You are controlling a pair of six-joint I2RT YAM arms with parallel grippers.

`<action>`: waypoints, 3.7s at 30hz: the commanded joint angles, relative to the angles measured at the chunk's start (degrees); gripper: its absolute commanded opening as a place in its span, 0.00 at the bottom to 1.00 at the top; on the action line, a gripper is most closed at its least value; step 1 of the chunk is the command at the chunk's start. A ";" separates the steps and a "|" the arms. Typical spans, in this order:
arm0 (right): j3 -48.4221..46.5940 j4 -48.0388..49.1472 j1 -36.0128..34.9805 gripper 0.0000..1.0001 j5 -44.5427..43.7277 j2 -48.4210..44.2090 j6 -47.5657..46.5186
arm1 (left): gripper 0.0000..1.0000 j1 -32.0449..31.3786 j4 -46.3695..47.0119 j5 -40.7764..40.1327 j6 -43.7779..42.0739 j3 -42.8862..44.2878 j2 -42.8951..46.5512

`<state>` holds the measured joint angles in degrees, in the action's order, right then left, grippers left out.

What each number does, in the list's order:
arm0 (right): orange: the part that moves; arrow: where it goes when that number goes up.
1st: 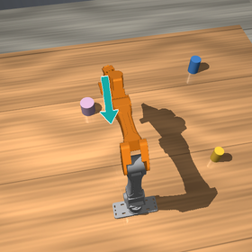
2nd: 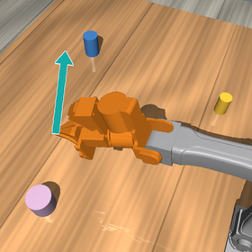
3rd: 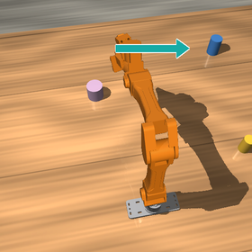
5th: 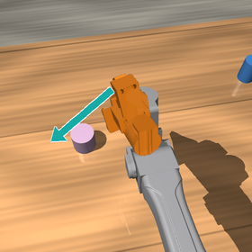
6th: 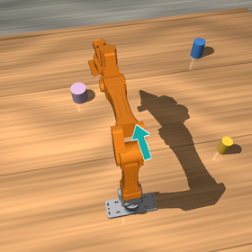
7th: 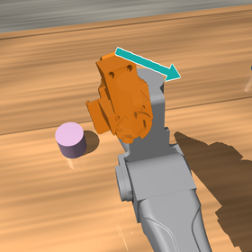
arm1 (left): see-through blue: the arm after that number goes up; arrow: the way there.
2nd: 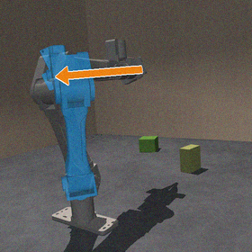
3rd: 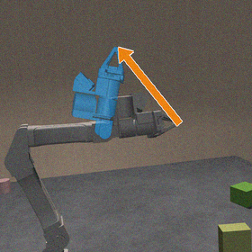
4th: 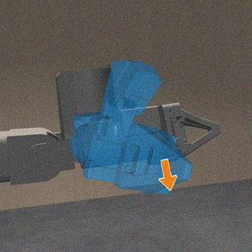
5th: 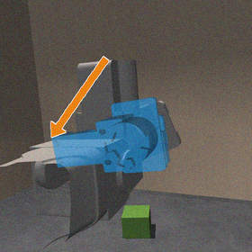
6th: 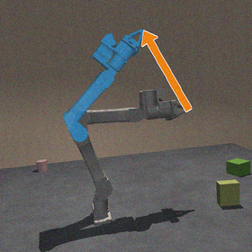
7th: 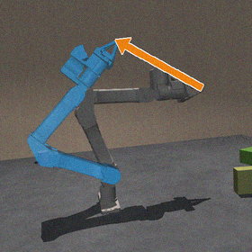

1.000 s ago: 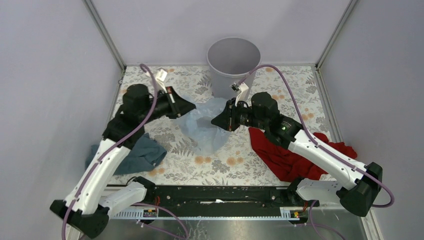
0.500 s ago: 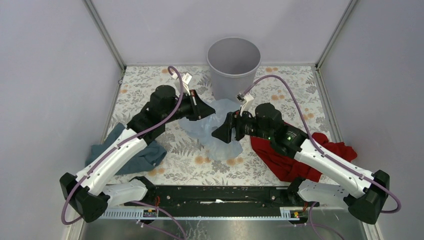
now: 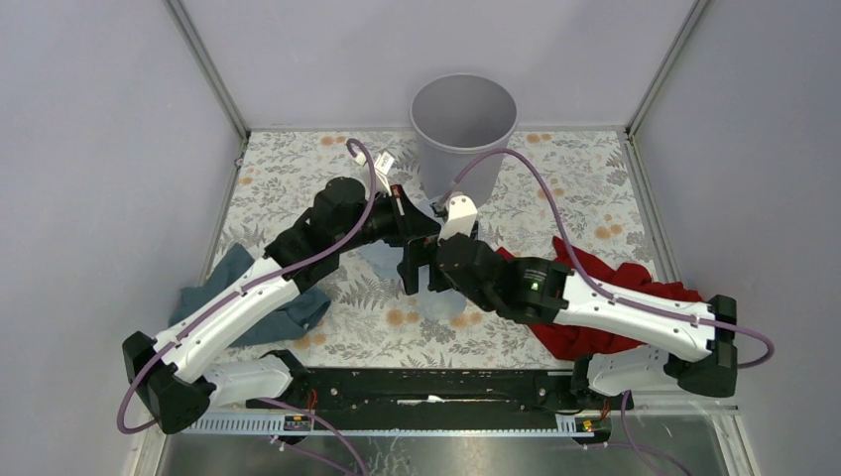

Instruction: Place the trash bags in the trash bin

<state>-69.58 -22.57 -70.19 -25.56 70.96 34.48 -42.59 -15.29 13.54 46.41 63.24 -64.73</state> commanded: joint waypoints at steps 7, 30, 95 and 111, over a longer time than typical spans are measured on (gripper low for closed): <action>-5.38 -4.86 -6.53 0.63 -27.39 6.12 0.65 | 0.00 -1.74 5.02 -0.72 2.43 0.67 -0.92; 10.14 -9.50 -3.62 0.00 -39.83 -22.17 -9.13 | 0.99 0.21 -12.56 -35.19 -14.44 20.61 -4.84; 3.02 -4.21 -3.63 0.00 -42.76 -32.52 -32.68 | 0.00 4.52 -18.69 -41.21 -19.77 22.19 -12.08; -48.93 12.50 -3.68 0.00 -13.34 5.25 -53.14 | 0.20 4.63 -18.96 -36.82 -11.37 5.23 3.38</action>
<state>-104.07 -7.18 -73.95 -53.36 66.46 -20.67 -37.89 -37.43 -24.84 32.93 68.47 -63.53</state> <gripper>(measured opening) 0.013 0.150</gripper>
